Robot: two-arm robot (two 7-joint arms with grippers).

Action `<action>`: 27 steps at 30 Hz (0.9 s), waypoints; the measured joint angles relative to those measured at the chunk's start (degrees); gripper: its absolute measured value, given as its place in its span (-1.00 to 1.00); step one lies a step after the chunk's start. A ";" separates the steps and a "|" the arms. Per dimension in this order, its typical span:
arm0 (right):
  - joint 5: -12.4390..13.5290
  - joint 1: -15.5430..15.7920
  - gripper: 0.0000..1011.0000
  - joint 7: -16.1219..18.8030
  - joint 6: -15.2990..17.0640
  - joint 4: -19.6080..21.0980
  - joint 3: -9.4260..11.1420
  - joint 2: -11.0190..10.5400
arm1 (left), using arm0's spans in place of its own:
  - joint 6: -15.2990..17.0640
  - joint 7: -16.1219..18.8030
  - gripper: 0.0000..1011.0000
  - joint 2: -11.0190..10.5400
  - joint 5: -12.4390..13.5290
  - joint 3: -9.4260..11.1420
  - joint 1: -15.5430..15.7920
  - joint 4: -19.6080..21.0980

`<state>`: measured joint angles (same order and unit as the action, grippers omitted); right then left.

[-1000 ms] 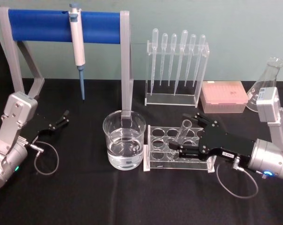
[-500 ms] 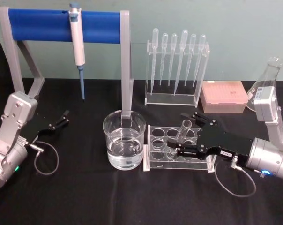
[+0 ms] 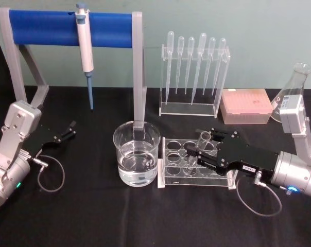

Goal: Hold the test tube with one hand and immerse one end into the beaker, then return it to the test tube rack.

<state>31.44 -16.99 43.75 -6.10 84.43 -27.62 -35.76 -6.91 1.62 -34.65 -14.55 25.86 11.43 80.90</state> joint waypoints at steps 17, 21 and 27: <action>0.06 0.01 -0.53 -0.01 0.04 0.03 0.04 -0.04 | 0.00 0.00 0.98 0.00 0.00 0.01 0.00 0.00; -0.03 0.01 -0.53 -0.21 0.15 0.29 0.04 -0.22 | 0.00 0.00 0.98 0.00 0.00 0.00 0.00 0.00; -0.23 -0.63 -0.53 -0.38 0.94 1.42 0.13 -1.01 | 0.00 0.00 0.98 0.00 0.00 0.00 0.00 0.00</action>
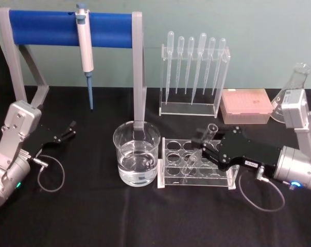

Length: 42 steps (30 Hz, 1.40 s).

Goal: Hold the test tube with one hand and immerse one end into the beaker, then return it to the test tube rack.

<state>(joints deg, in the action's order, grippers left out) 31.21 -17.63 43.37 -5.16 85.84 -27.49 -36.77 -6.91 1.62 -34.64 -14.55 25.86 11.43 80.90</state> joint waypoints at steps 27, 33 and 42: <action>4.52 -9.10 -0.53 2.84 9.94 9.30 -0.31 -6.34 | 0.00 0.00 0.98 0.00 0.00 0.00 0.00 0.00; 5.19 -11.44 -0.53 3.53 12.13 10.00 -1.04 -7.72 | 0.00 0.00 0.98 0.00 0.00 0.00 0.00 0.00; 6.76 -13.15 -0.53 3.96 13.71 10.39 -1.74 -9.27 | 0.00 0.00 0.98 0.00 0.00 0.00 0.00 0.00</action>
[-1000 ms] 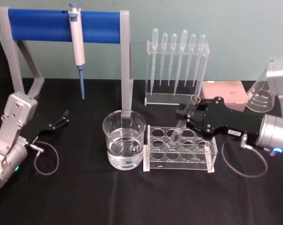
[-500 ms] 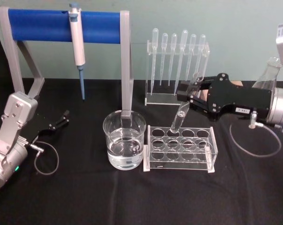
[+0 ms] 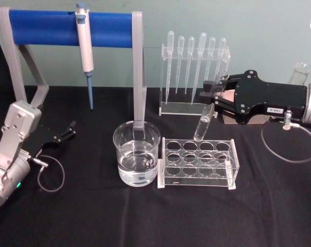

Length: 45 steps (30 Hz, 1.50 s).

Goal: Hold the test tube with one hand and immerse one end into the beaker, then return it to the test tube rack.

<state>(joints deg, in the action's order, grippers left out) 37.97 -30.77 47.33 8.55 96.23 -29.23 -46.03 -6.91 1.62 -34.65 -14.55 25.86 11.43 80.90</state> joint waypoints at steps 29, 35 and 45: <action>0.16 -0.17 -0.53 -0.03 0.17 0.11 -0.09 -0.17 | 0.00 0.00 0.98 0.00 0.00 0.00 0.00 0.00; 0.12 -0.17 -0.53 -0.03 0.15 0.10 -0.08 -0.15 | 0.00 0.00 0.98 0.00 0.00 0.00 0.00 0.00; 0.10 -0.17 -0.53 -0.03 0.12 0.10 -0.08 -0.15 | 0.00 0.00 0.98 0.00 0.00 0.00 0.00 0.00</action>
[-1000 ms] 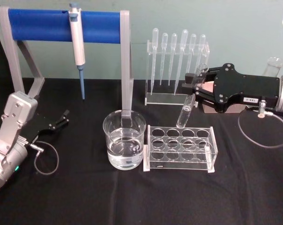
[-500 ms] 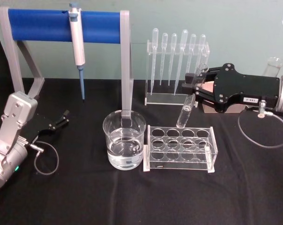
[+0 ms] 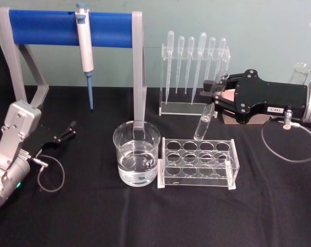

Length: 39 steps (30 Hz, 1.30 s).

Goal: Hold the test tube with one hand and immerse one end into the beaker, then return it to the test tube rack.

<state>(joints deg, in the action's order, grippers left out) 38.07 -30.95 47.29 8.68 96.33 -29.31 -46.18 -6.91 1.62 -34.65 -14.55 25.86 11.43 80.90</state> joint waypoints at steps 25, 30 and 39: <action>0.01 0.00 -0.53 0.00 0.00 0.01 0.00 0.00 | 0.00 0.00 0.98 0.00 0.00 0.00 0.00 0.00; 0.01 0.00 -0.53 0.00 0.00 0.00 0.00 0.00 | 0.00 0.00 0.98 0.00 0.00 0.00 0.00 0.00; 0.01 0.00 -0.53 0.00 0.00 0.00 0.00 0.00 | 0.00 0.00 0.98 0.00 0.00 0.00 0.00 0.00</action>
<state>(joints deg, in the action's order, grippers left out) 38.08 -30.95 47.29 8.68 96.33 -29.31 -46.18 -6.91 1.62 -34.64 -14.55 25.86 11.43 80.90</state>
